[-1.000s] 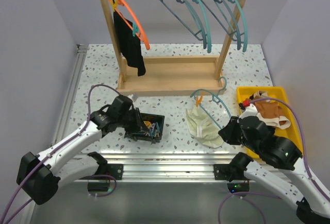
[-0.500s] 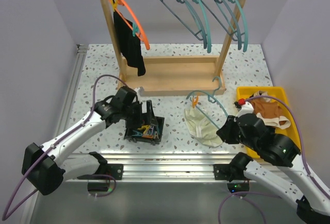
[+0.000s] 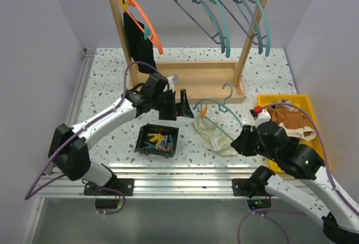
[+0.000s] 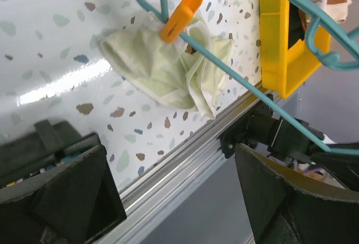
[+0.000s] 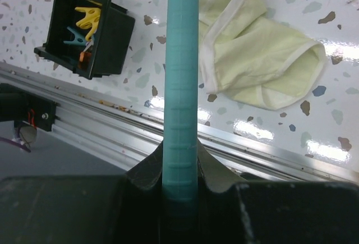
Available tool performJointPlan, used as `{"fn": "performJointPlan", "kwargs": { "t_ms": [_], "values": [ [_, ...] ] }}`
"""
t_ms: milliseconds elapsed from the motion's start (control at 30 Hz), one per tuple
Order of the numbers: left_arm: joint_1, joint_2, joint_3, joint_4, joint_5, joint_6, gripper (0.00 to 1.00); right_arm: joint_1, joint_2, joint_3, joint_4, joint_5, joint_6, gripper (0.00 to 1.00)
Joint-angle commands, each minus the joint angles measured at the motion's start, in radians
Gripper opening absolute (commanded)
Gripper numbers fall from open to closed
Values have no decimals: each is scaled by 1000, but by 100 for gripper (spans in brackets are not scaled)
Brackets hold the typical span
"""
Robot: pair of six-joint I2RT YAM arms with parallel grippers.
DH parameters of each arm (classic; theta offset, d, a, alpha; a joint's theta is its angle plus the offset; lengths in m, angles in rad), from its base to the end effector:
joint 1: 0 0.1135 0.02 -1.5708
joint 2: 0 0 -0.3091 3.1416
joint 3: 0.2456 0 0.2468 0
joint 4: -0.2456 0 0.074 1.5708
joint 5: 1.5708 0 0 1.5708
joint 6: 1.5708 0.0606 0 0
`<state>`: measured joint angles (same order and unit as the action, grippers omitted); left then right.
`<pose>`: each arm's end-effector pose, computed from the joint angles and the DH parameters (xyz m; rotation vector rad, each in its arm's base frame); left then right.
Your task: Remove the underwear clipped to the hanger
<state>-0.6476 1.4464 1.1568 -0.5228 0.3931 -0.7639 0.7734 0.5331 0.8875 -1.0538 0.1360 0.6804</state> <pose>0.2393 -0.2101 0.3150 0.0550 2.6125 -1.0681 0.0487 0.0361 0.3237 -0.0346 2.3375 0.6040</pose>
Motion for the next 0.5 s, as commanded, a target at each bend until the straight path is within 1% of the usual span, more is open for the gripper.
{"fn": "performJointPlan", "kwargs": {
  "t_ms": [0,67,133,267,367,400,467],
  "values": [
    [-52,83,115,85,-41,81,100,1,19,2,100,-62,1,0],
    [-87,146,174,75,-89,133,99,1,36,7,98,-72,14,0],
    [-112,199,202,84,-118,162,98,1,45,11,97,-90,15,0],
    [-135,261,262,87,-172,215,97,3,44,14,98,-99,22,0],
    [-156,308,306,29,-275,244,96,3,34,25,97,-99,30,0],
    [-158,316,311,6,-328,248,96,3,33,28,98,-99,36,0],
    [-170,332,316,-11,-382,256,94,3,31,37,98,-101,42,0]
  ]
}}
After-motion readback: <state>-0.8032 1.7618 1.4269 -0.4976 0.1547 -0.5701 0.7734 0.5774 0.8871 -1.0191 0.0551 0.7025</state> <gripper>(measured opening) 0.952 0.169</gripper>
